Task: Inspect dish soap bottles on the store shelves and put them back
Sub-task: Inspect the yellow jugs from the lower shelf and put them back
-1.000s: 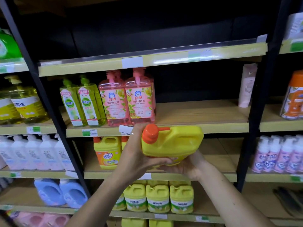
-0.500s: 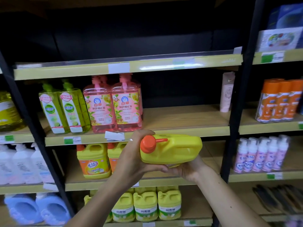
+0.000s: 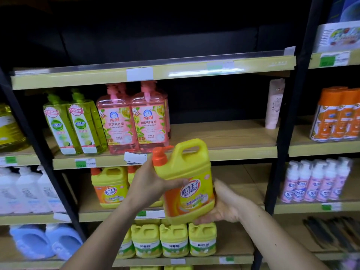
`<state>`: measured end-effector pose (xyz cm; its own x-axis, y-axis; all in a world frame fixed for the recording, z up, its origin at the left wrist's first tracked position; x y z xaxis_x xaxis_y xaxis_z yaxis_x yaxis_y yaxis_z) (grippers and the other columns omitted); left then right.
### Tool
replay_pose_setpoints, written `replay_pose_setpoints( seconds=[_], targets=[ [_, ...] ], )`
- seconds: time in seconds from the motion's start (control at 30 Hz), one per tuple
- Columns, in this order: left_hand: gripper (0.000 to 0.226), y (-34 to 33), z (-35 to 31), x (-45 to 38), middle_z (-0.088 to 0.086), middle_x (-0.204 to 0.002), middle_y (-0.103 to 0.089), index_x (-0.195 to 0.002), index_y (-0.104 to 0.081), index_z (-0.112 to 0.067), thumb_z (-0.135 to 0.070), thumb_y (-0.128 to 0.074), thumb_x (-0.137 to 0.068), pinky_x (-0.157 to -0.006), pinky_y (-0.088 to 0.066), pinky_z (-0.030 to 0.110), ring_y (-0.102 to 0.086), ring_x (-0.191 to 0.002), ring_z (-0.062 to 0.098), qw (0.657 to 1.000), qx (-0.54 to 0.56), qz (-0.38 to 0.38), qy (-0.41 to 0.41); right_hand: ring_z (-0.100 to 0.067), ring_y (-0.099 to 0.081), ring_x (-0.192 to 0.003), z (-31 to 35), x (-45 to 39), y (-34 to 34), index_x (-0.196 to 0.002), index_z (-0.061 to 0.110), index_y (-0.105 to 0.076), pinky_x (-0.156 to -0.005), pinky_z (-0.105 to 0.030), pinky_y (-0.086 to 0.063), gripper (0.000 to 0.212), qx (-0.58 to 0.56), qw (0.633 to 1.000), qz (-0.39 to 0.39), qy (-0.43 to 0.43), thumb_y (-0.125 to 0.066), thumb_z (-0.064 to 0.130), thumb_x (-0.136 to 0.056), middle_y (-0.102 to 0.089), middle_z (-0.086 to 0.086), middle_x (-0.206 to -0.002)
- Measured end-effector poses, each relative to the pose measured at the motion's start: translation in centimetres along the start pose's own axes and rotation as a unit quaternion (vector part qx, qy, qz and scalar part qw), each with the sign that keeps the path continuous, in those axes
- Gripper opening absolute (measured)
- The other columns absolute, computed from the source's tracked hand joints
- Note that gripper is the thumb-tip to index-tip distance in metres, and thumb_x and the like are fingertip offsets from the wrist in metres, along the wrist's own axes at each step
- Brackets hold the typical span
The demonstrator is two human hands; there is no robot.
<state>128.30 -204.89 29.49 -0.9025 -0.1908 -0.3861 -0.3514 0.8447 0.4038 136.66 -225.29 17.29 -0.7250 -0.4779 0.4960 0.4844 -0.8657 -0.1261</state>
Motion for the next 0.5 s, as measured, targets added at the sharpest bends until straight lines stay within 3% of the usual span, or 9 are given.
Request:
replay_pose_setpoints(
  seconds=[0.03,0.1,0.2,0.27,0.33,0.37,0.43,0.47,0.5],
  targets=[
    [0.09,0.0,1.2,0.0,-0.008,-0.112,-0.083,-0.124,-0.07,-0.029,-0.062,-0.104,-0.047,-0.089,-0.065,0.048,-0.08,-0.104,0.016,0.999,0.023,0.0,0.031,-0.045,-0.08,-0.096,-0.8,-0.6,0.6,-0.112,0.013,-0.084,-0.072,-0.047,-0.068,0.08,0.03,0.999,0.002,-0.014,-0.04,0.078,-0.098,-0.079,-0.024,-0.116],
    [0.093,0.0,3.4,0.7,-0.003,-0.112,-0.083,-0.127,-0.069,-0.026,-0.054,-0.107,-0.047,-0.086,-0.067,0.046,-0.081,-0.104,0.022,0.996,0.058,-0.005,0.07,-0.042,-0.081,-0.089,-1.8,-2.0,1.9,-0.123,0.013,-0.072,-0.072,-0.047,-0.068,0.062,0.088,0.996,-0.006,-0.018,-0.054,0.067,-0.1,-0.081,-0.021,-0.108],
    [0.094,0.2,6.0,3.0,-0.006,-0.113,-0.083,-0.125,-0.068,-0.029,-0.053,-0.107,-0.043,-0.079,-0.068,0.034,-0.081,-0.102,0.016,0.994,0.057,-0.027,0.09,-0.032,-0.075,-0.079,-0.9,-5.7,5.1,-0.121,0.004,-0.069,-0.089,-0.055,-0.065,0.03,0.158,0.982,-0.09,0.049,-0.077,0.02,-0.097,-0.077,-0.017,-0.095],
    [0.093,0.4,6.9,4.7,-0.014,-0.114,-0.081,-0.12,-0.069,-0.038,-0.06,-0.107,-0.039,-0.077,-0.066,0.027,-0.078,-0.102,0.008,0.994,0.032,-0.049,0.087,-0.032,-0.071,-0.101,1.2,-7.8,6.4,-0.136,0.001,-0.062,-0.09,-0.044,-0.061,0.056,0.183,0.969,-0.133,0.095,-0.087,0.005,-0.086,-0.072,-0.022,-0.119],
    [0.095,0.5,7.4,6.1,-0.018,-0.115,-0.079,-0.121,-0.066,-0.051,-0.066,-0.105,-0.036,-0.081,-0.064,0.026,-0.076,-0.104,0.003,0.995,-0.012,-0.067,0.074,-0.032,-0.059,-0.134,3.6,-9.9,6.3,-0.153,0.001,-0.045,-0.103,-0.036,-0.051,0.094,0.207,0.962,-0.131,0.117,-0.096,0.006,-0.075,-0.057,-0.02,-0.15],
    [0.095,0.5,7.8,6.7,-0.018,-0.114,-0.079,-0.121,-0.065,-0.054,-0.068,-0.104,-0.035,-0.084,-0.063,0.032,-0.075,-0.105,0.003,0.994,-0.031,-0.075,0.07,-0.03,-0.053,-0.141,4.5,-11.2,6.1,-0.157,0.002,-0.039,-0.105,-0.031,-0.048,0.105,0.218,0.961,-0.125,0.118,-0.099,0.011,-0.072,-0.051,-0.017,-0.156],
    [0.095,0.3,8.5,7.6,-0.014,-0.112,-0.079,-0.119,-0.065,-0.053,-0.071,-0.103,-0.034,-0.088,-0.063,0.042,-0.075,-0.104,0.009,0.993,-0.048,-0.086,0.071,-0.024,-0.059,-0.129,5.4,-14.2,5.4,-0.153,0.001,-0.044,-0.086,-0.02,-0.048,0.101,0.233,0.964,-0.094,0.088,-0.1,0.02,-0.071,-0.056,-0.011,-0.148],
    [0.096,0.2,8.7,7.8,-0.013,-0.112,-0.079,-0.118,-0.064,-0.052,-0.071,-0.103,-0.032,-0.09,-0.062,0.045,-0.075,-0.105,0.012,0.992,-0.05,-0.092,0.071,-0.02,-0.062,-0.117,5.5,-15.7,5.0,-0.146,0.003,-0.054,-0.076,-0.016,-0.048,0.087,0.236,0.966,-0.076,0.07,-0.099,0.022,-0.074,-0.06,-0.006,-0.141],
    [0.096,0.1,9.0,7.8,-0.012,-0.112,-0.079,-0.118,-0.065,-0.05,-0.069,-0.104,-0.031,-0.091,-0.062,0.047,-0.075,-0.106,0.015,0.992,-0.05,-0.095,0.072,-0.019,-0.064,-0.116,5.3,-17.4,4.6,-0.14,0.005,-0.061,-0.076,-0.015,-0.047,0.073,0.235,0.969,-0.056,0.055,-0.096,0.021,-0.077,-0.062,-0.006,-0.145]
  ],
)
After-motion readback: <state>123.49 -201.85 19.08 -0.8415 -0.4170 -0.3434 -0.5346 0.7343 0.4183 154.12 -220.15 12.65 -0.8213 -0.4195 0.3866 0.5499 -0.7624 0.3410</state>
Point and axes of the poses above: each hand's wrist, its own x-axis away from the middle knuckle, its own y-axis out of the back of the hand, z = x × y, the point moved 7 cm from there along -x, towards the middle knuckle
